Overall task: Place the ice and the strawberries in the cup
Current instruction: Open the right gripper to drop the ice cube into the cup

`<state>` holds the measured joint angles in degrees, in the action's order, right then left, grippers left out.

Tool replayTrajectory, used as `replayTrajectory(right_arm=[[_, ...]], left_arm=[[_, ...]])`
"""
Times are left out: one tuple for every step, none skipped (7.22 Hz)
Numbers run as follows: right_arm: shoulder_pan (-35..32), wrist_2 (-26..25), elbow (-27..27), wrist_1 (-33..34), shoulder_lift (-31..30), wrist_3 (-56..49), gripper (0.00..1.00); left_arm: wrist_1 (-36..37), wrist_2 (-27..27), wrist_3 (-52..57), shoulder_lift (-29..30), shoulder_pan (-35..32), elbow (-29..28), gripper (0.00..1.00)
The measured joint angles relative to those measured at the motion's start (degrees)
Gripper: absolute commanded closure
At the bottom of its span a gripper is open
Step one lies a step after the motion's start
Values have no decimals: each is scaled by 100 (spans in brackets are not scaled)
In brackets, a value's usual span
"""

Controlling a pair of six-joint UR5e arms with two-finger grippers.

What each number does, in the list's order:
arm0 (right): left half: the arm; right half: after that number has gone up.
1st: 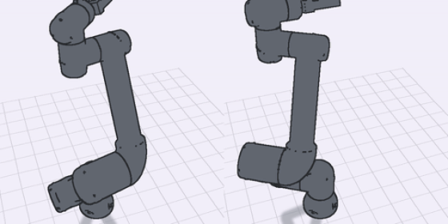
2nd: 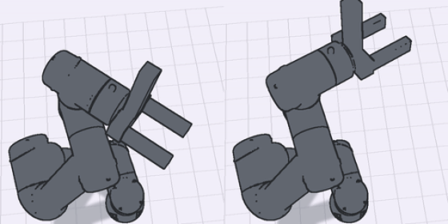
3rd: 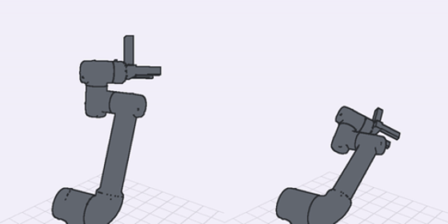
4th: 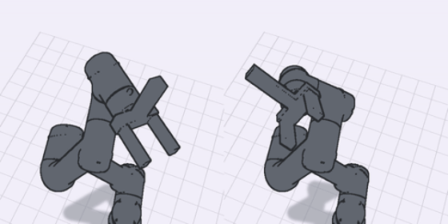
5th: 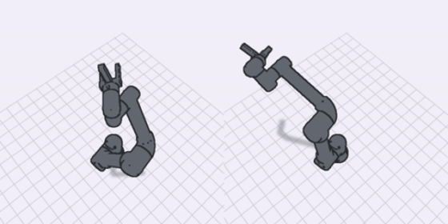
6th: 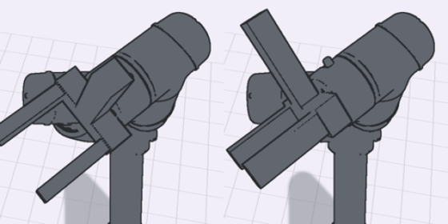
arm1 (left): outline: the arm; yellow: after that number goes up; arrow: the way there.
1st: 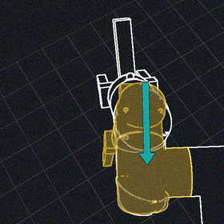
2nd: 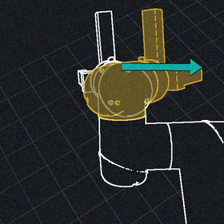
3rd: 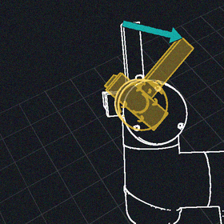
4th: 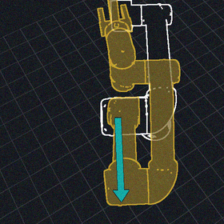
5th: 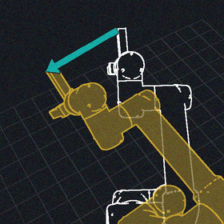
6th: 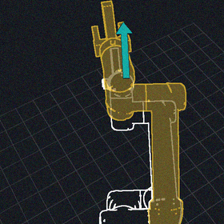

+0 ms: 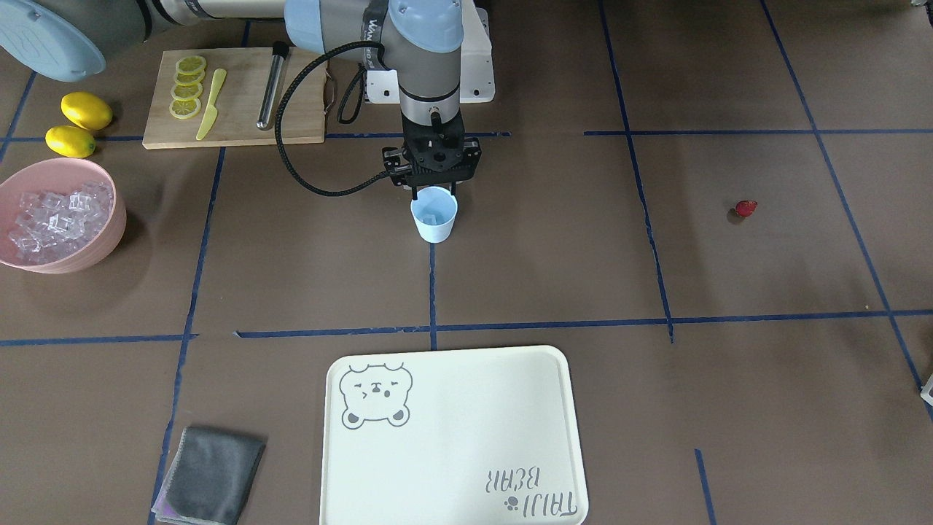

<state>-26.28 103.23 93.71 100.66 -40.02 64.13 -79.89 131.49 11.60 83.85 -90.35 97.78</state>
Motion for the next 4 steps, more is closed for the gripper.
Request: replayTrajectory(right_arm=[[-19,3,23,4,8,-12,1],[-125,57,90,23,11,-39,1],[-361,225,179,105,1,-137,1],[-652,447,276,308,-24,-438,1]], left_arm=[[-2,0,0,0,0,2,0],[-4,0,-2,0,0,14,0],[-2,-2,-6,0,0,30,0],[-2,-6,-8,0,0,42,0]])
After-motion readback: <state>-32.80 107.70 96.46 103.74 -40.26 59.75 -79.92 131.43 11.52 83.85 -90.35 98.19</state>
